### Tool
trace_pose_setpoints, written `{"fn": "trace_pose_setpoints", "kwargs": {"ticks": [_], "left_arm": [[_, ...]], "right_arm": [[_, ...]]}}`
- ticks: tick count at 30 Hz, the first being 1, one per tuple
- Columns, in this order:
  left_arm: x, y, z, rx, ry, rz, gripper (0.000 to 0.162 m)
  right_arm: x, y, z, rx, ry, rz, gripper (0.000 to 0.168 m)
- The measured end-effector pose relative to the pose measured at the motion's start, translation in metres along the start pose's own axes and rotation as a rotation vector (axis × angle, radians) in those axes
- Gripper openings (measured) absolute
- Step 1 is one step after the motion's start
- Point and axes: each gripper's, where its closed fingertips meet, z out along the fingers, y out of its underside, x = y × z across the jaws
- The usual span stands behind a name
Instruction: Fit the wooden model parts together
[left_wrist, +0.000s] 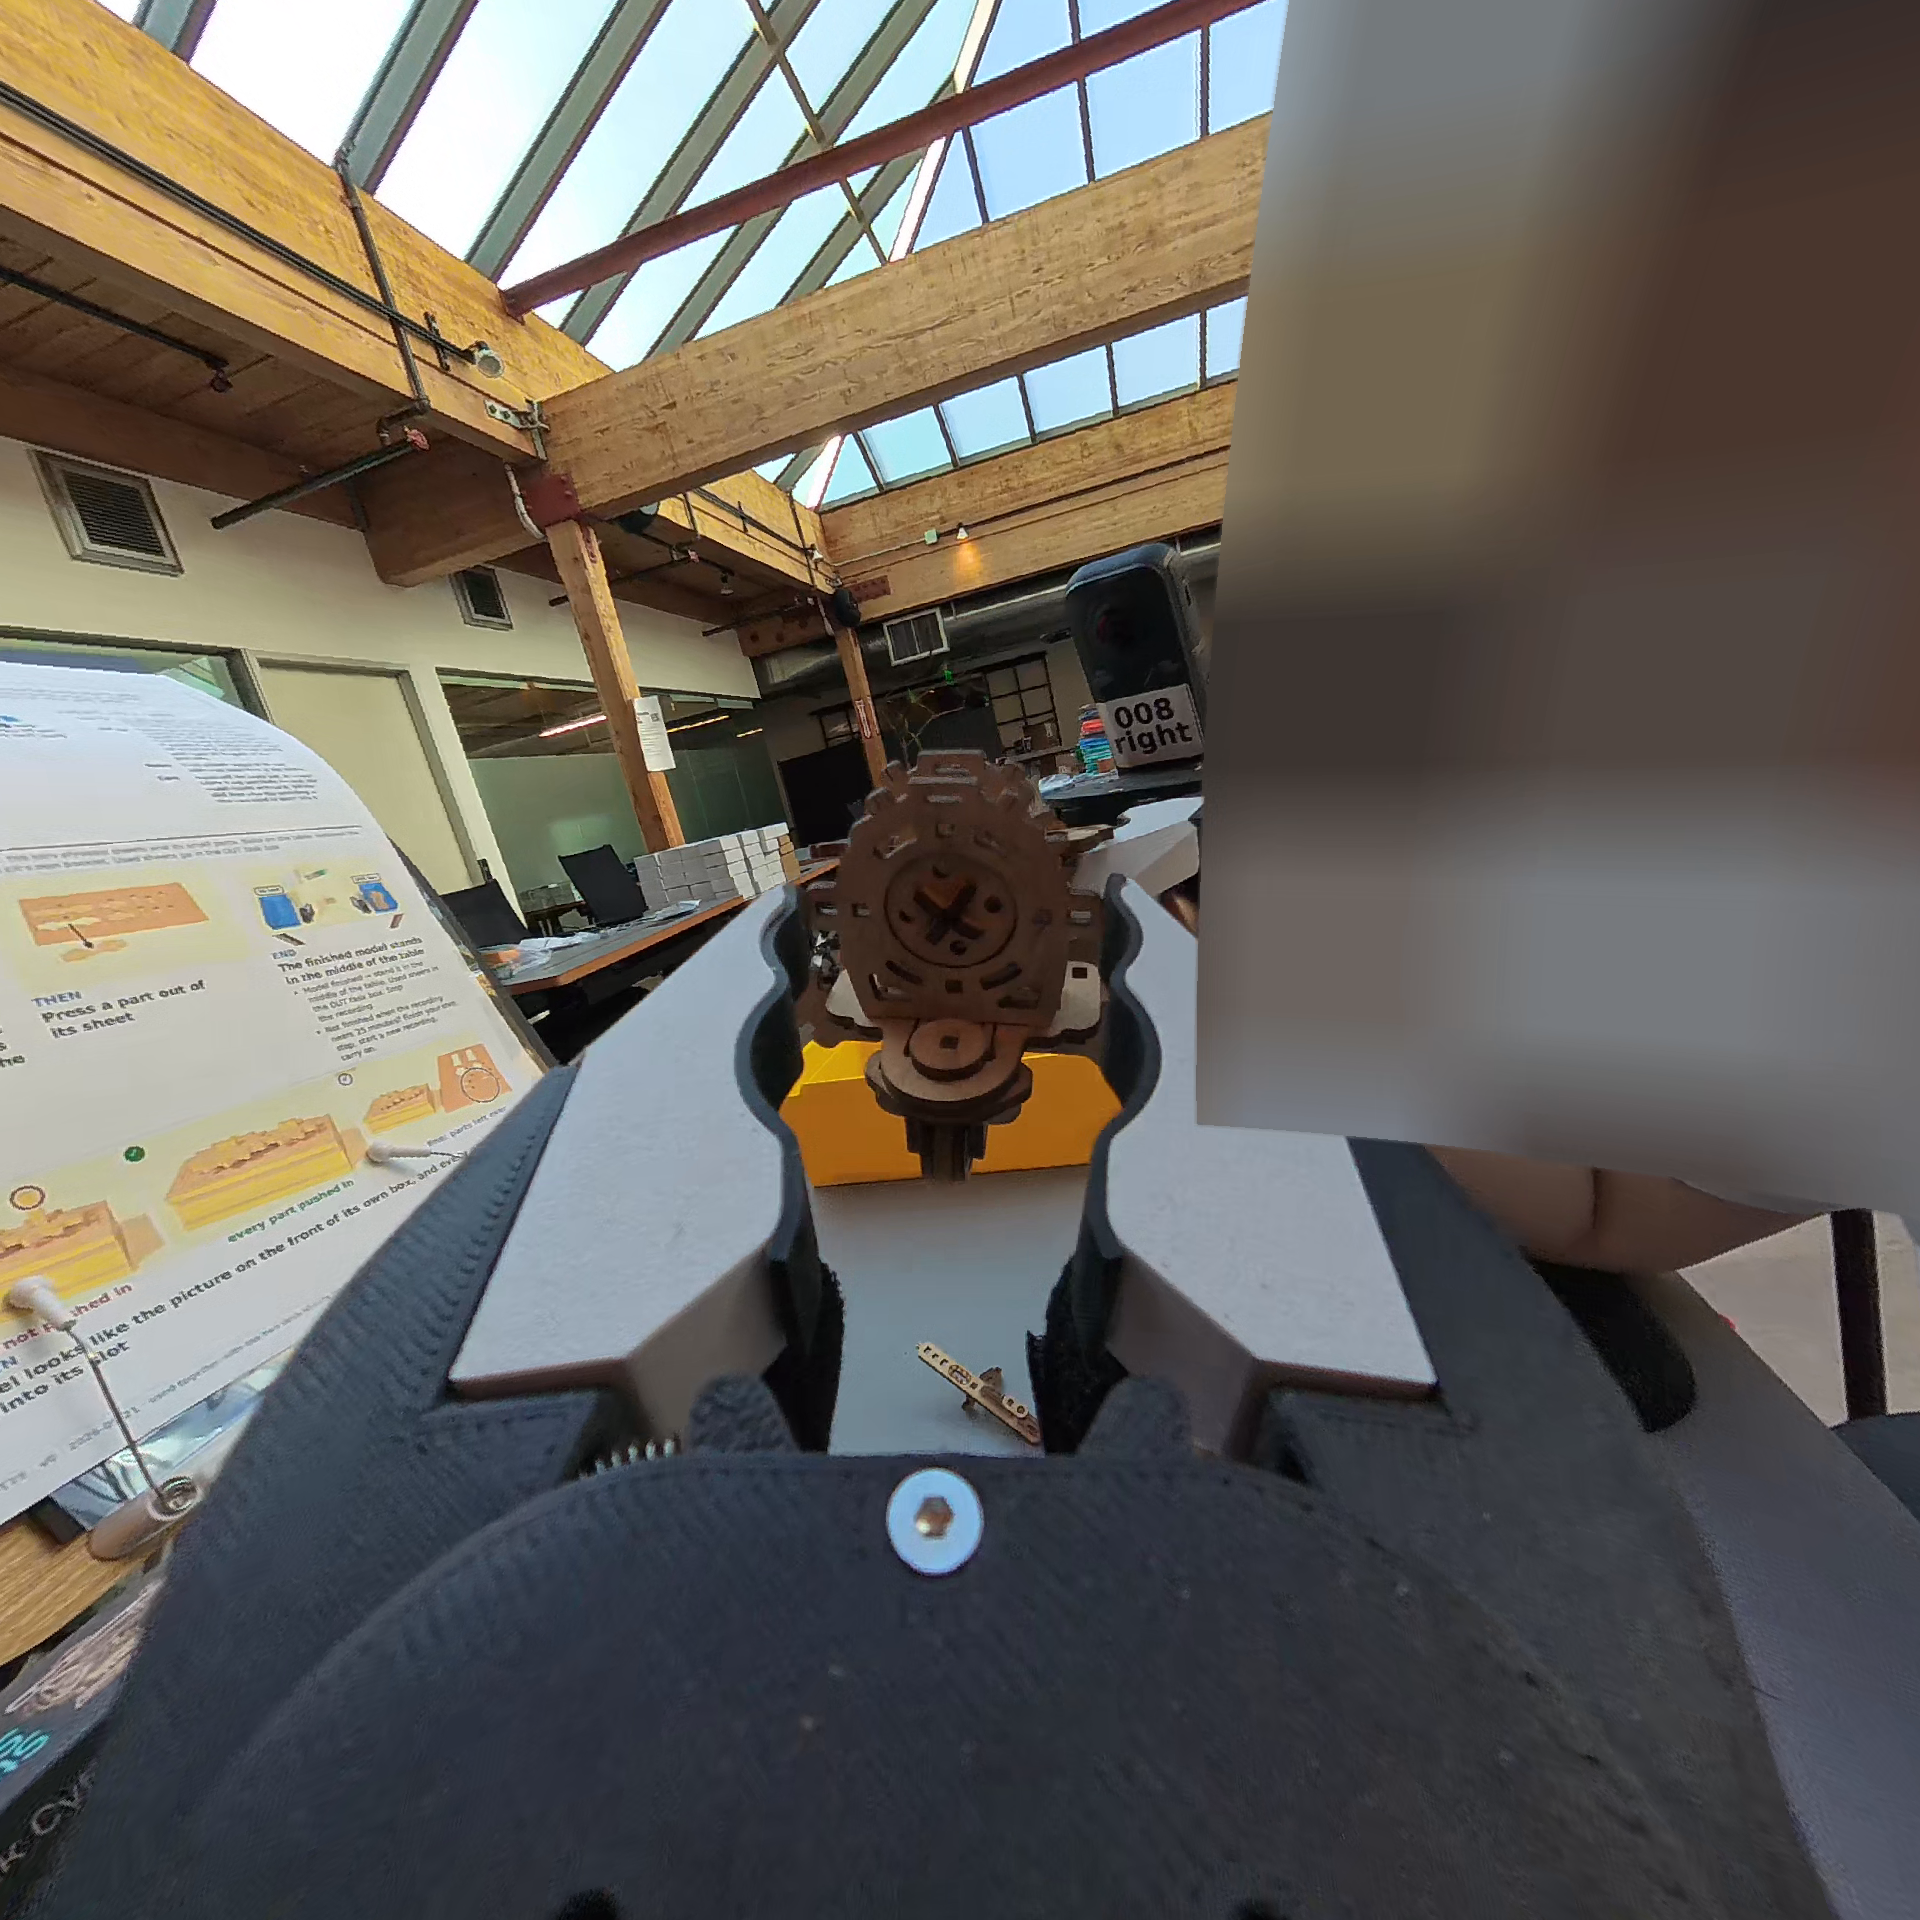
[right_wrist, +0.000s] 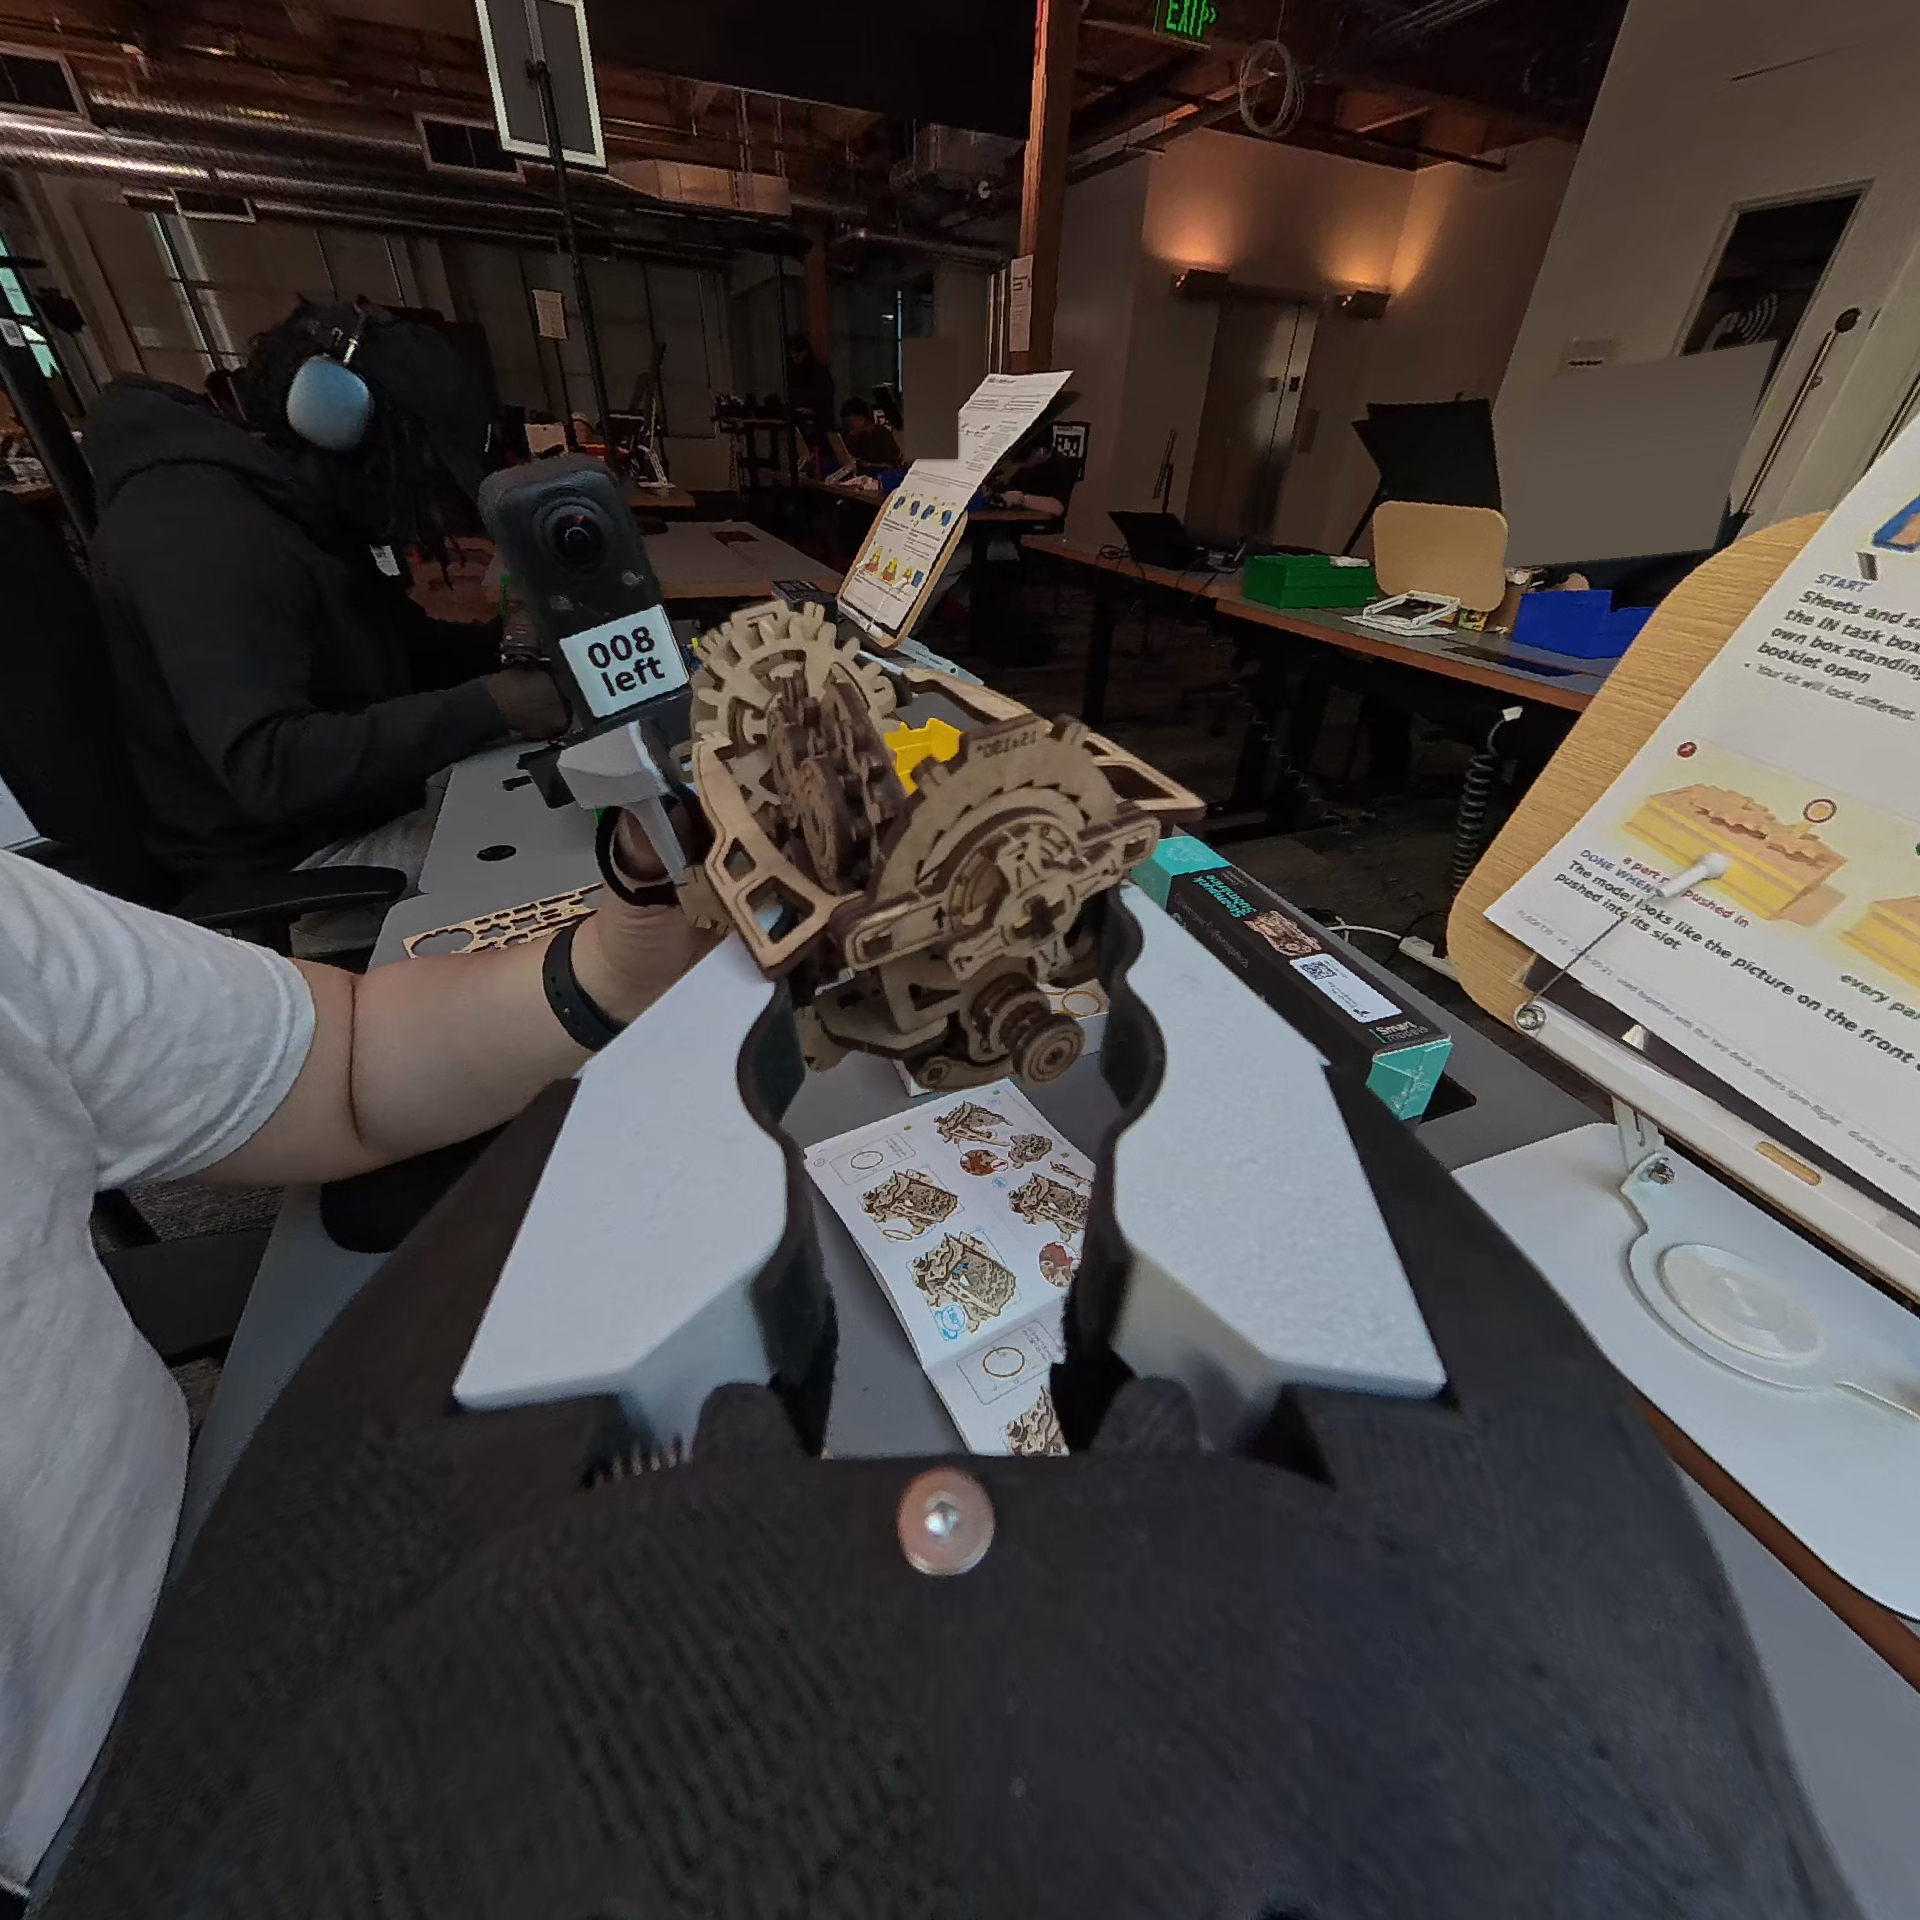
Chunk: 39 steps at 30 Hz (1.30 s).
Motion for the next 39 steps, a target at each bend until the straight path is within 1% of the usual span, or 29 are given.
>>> {"fn": "trace_pose_setpoints", "kwargs": {"ticks": [7,11,13,14,26,33,36,39], "left_arm": [[0.004,0.0,-0.001,-0.051,-0.003,0.095,0.054],[0.007,-0.002,-0.002,-0.065,-0.006,0.143,0.054],[0.007,-0.002,-0.002,-0.069,-0.014,0.158,0.054],[0.007,-0.003,-0.002,-0.071,-0.016,0.162,0.054],[0.015,-0.007,-0.001,-0.055,0.019,0.152,0.054],[0.015,-0.002,-0.001,-0.092,0.013,0.197,0.054],[0.013,0.0,-0.001,-0.116,0.007,0.215,0.054],[0.012,0.002,-0.001,-0.144,0.001,0.227,0.054]], "right_arm": [[-0.003,-0.001,0.0,0.006,-0.022,-0.043,0.055],[-0.006,-0.002,-0.001,0.009,-0.026,-0.1,0.055],[-0.008,-0.002,-0.002,0.009,-0.044,-0.095,0.055],[-0.011,-0.002,-0.002,0.011,-0.063,-0.091,0.055],[-0.015,-0.005,-0.003,0.006,-0.022,-0.241,0.056],[-0.015,-0.005,-0.005,-0.014,-0.009,-0.239,0.056],[-0.015,-0.003,-0.004,-0.036,-0.012,-0.206,0.056],[-0.014,-0.002,-0.004,-0.037,-0.011,-0.225,0.056]]}}
